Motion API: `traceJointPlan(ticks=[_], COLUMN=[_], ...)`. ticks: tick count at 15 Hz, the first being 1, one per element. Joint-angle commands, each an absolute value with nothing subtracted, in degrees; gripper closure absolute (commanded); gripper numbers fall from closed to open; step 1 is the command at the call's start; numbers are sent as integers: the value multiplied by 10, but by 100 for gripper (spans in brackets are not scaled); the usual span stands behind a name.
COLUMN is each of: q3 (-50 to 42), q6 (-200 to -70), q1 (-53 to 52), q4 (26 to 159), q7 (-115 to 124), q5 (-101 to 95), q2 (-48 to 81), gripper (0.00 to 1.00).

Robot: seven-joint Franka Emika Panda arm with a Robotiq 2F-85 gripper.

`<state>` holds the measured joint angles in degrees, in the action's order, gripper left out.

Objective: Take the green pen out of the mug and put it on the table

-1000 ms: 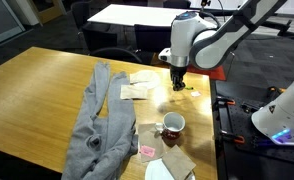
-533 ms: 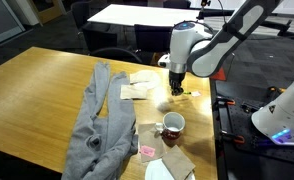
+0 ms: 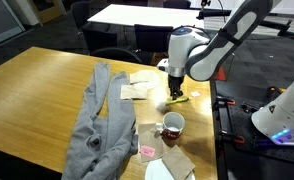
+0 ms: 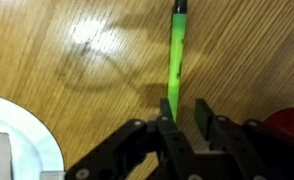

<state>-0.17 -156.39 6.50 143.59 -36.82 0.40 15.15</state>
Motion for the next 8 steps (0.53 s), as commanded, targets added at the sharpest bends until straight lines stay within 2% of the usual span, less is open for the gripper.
traceJointPlan(ticks=[1, 6, 8], q3=[12, 15, 13], q6=[-1572, -1570, -1564], q1=[76, 72, 68], q4=[1437, 1459, 1472], q7=[-365, -366, -365], q5=[-1, -1, -1], q2=[139, 85, 50], gripper=[36, 0, 0])
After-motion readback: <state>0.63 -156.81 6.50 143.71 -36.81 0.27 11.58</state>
